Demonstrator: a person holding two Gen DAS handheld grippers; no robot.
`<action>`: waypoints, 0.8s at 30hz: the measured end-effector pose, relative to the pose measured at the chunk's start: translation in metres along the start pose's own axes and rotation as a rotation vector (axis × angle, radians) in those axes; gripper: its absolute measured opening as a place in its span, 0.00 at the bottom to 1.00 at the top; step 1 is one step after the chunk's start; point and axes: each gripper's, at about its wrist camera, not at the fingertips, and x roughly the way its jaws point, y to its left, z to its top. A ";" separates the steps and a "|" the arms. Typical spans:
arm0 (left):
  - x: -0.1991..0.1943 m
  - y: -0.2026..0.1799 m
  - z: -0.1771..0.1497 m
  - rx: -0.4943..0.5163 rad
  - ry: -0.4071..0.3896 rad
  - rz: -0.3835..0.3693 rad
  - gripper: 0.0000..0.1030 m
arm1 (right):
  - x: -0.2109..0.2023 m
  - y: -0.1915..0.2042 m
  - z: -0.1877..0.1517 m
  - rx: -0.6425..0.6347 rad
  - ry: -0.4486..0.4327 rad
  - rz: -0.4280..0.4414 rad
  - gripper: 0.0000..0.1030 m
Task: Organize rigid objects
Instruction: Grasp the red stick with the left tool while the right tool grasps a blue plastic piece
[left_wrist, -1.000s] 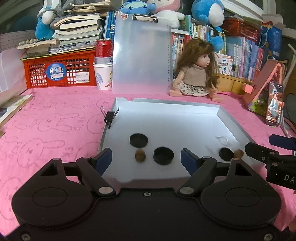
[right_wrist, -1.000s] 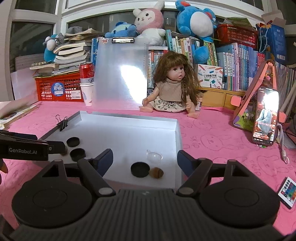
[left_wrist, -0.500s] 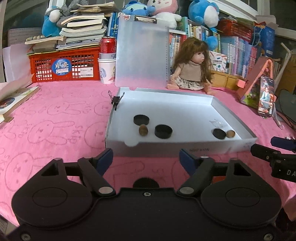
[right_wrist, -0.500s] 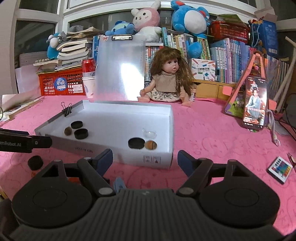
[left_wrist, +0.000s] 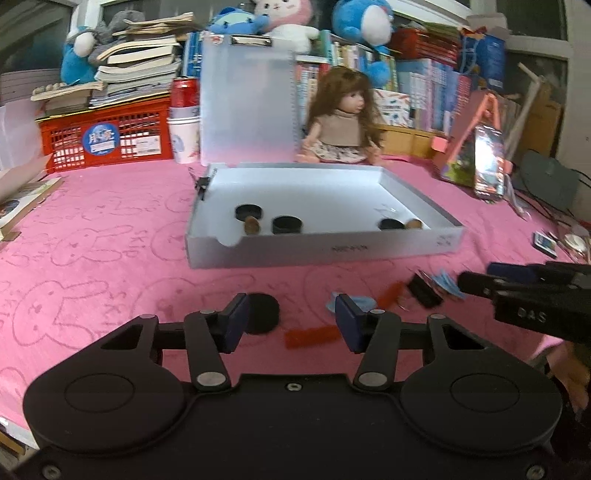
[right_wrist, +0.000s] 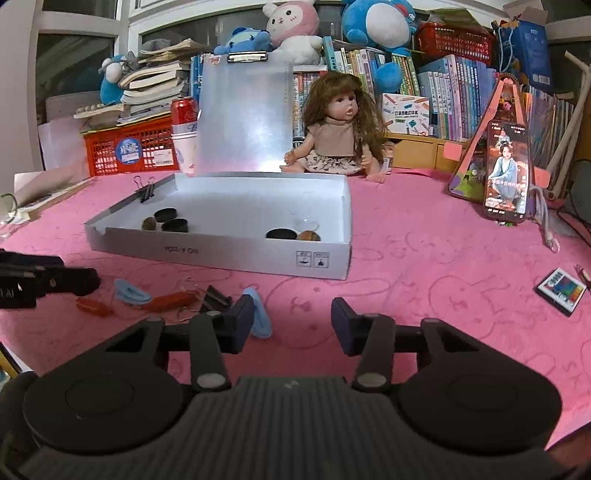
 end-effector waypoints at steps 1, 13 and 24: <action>0.000 -0.002 -0.003 0.003 0.005 -0.004 0.48 | 0.000 0.001 -0.001 0.000 -0.001 0.007 0.48; 0.016 -0.016 -0.016 -0.043 0.027 0.019 0.48 | 0.008 0.011 -0.003 -0.017 -0.007 0.011 0.46; 0.020 -0.031 -0.022 -0.006 -0.010 0.099 0.40 | 0.015 0.015 -0.007 -0.002 0.002 0.029 0.23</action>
